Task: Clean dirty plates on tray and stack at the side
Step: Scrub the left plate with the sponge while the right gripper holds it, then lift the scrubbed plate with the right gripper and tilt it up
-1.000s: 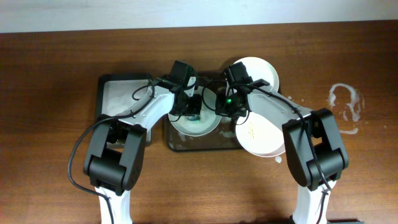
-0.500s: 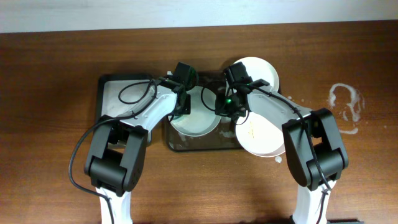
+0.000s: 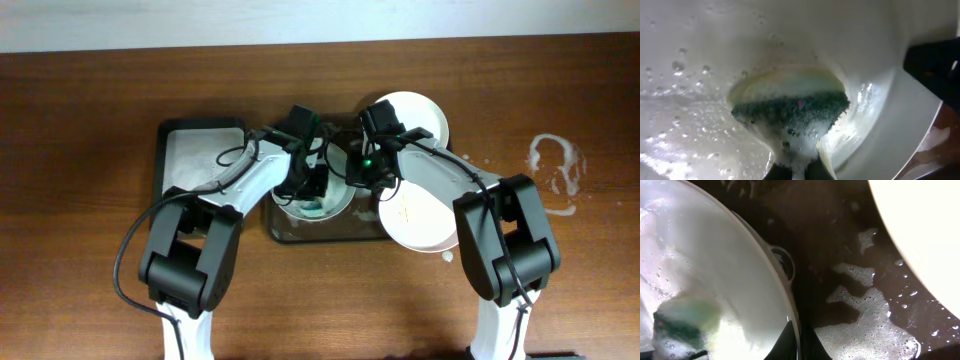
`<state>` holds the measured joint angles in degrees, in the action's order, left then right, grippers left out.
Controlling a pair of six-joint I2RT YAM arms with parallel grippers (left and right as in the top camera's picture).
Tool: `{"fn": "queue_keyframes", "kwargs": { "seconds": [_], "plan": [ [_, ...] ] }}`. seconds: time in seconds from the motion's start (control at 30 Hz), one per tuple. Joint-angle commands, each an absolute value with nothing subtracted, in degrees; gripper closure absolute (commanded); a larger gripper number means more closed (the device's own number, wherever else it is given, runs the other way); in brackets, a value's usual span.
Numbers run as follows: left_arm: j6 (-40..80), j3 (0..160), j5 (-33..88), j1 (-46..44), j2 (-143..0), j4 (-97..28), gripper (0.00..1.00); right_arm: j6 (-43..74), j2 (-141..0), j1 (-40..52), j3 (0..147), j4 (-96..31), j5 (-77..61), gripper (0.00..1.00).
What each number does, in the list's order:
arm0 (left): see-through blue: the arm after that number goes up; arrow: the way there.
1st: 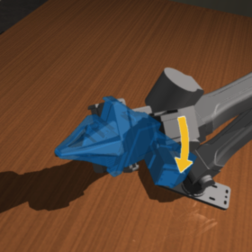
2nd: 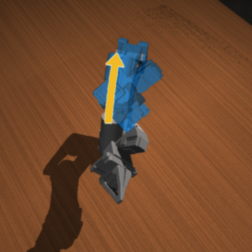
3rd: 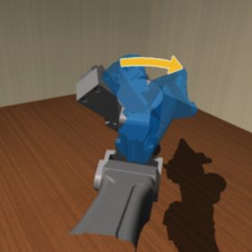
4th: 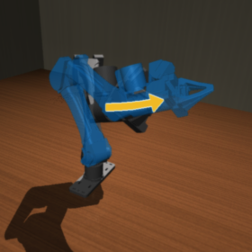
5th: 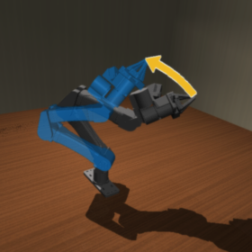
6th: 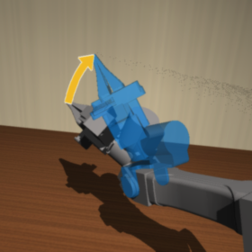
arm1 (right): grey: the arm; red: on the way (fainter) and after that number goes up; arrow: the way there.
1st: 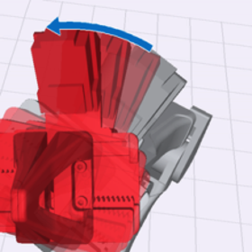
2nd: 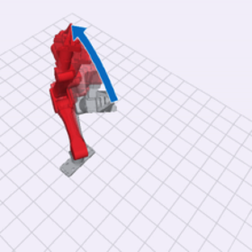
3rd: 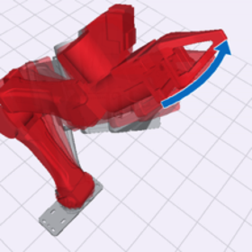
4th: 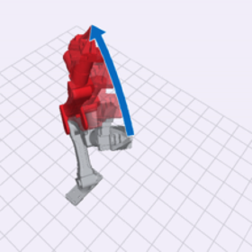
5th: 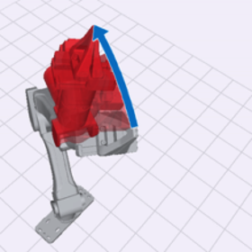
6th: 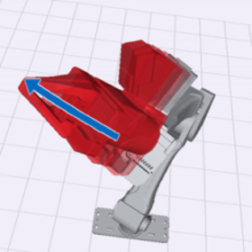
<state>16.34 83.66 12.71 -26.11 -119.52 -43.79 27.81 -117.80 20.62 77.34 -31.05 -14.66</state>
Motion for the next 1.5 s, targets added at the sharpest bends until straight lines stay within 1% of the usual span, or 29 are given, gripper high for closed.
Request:
{"fn": "queue_keyframes", "kwargs": {
  "seconds": [0.0, 0.1, 0.33, 0.47, 0.53, 0.6, 0.7, 0.83, 0.9, 1.0, 1.23, 1.3, 1.47],
  "plan": [
    [14.90, 82.56, 9.85, -26.46, -121.19, -41.58, 0.99, 27.51, -118.54, 20.93, 76.18, -31.24, -13.08, 0.96],
    [14.92, 82.56, 0.03, -26.46, -121.19, -40.21, 0.99, 27.51, -118.54, 20.93, 76.18, -31.24, -13.08, 0.96],
    [14.94, 82.56, -16.32, -26.46, -122.65, -32.64, 0.99, 27.51, -118.54, 20.93, 76.18, -31.24, -13.08, 0.96],
    [19.20, 82.63, -27.70, -26.46, -122.78, -31.24, 0.99, 27.49, -118.54, 20.93, 76.18, -31.27, -13.06, 0.96],
    [19.94, 82.63, -31.44, -26.46, -122.78, -31.51, 0.99, 27.49, -118.54, 20.93, 76.18, -31.27, -13.06, 0.96],
    [19.90, 82.63, -32.45, -26.48, -122.78, -32.05, 0.99, 27.49, -118.54, 20.93, 76.18, -31.24, -13.06, 0.96],
    [19.88, 82.63, -30.06, -26.48, -122.78, -35.77, 0.99, 27.49, -118.54, 20.93, 76.18, -31.27, -13.06, 0.96],
    [19.64, 82.63, -20.45, -26.48, -122.78, -42.46, 0.99, 27.49, -118.54, 20.93, 76.18, -31.24, -13.08, 0.96],
    [18.63, 82.63, -13.65, -26.48, -122.78, -45.47, 0.99, 27.51, -118.54, 20.93, 76.18, -31.27, -13.08, 0.96],
    [12.53, 82.63, -0.71, -26.48, -122.78, -48.05, 0.99, 27.51, -118.54, 20.93, 76.18, -31.24, -13.08, 0.96],
    [6.52, 85.08, 16.08, -24.47, -122.76, -53.23, 0.99, 27.51, -118.54, 20.93, 76.18, -31.18, -14.02, 0.96],
    [6.52, 86.50, 18.87, -22.90, -122.76, -55.18, 0.99, 27.49, -118.54, 20.86, 76.18, -31.05, -14.70, 0.96],
    [6.52, 92.07, 19.33, -18.63, -122.52, -61.76, 0.99, 27.46, -118.54, 19.73, 76.18, -31.07, -17.47, 0.96]
  ]
}}
